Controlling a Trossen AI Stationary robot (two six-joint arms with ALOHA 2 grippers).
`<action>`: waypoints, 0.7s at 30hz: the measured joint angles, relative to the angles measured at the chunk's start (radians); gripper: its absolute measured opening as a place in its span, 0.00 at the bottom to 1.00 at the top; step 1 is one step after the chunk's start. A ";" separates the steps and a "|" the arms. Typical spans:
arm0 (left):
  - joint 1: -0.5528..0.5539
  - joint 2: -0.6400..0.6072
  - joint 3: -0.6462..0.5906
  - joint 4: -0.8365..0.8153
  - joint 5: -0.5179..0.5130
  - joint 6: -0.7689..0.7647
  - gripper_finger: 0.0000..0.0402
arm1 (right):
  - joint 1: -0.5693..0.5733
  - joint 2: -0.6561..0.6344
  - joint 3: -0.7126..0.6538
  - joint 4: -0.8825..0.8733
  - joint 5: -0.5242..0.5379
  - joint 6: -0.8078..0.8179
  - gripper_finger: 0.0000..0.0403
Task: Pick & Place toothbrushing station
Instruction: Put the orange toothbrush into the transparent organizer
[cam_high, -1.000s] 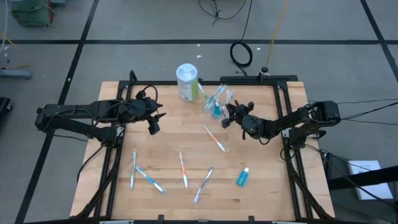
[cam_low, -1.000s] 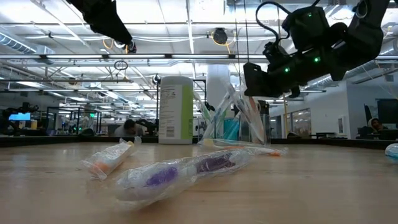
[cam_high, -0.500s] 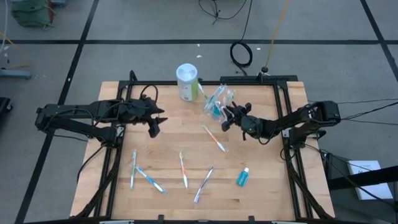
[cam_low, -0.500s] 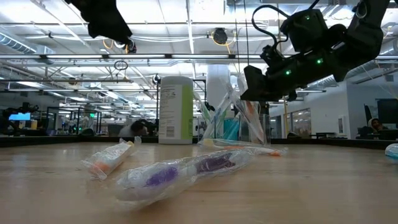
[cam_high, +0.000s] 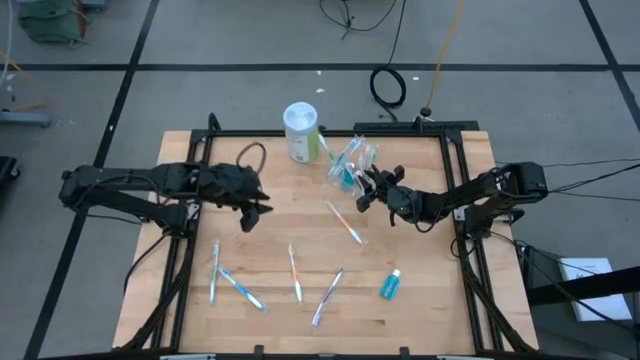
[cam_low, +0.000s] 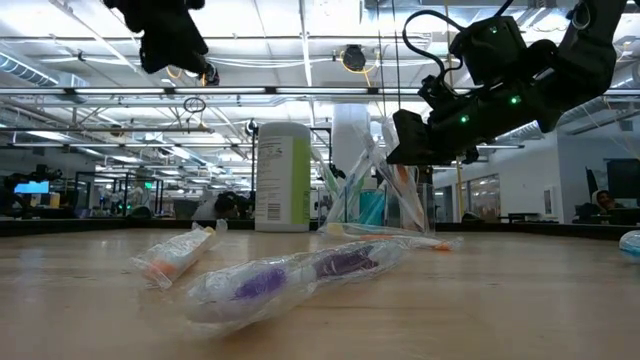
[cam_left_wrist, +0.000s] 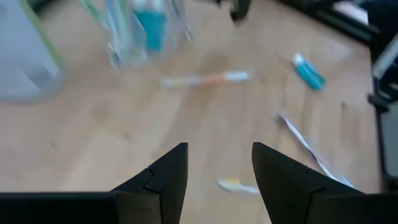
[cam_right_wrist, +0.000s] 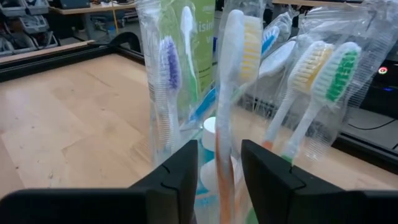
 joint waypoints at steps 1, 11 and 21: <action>-0.011 0.017 0.000 -0.008 0.015 -0.030 0.46 | 0.000 0.000 0.000 0.000 0.000 0.000 0.29; -0.146 0.298 0.000 -0.051 -0.011 -0.558 0.46 | 0.000 0.000 0.000 -0.005 -0.025 0.003 0.29; -0.192 0.593 0.000 0.039 0.047 -0.826 0.46 | -0.001 0.000 0.000 -0.002 -0.027 -0.061 0.29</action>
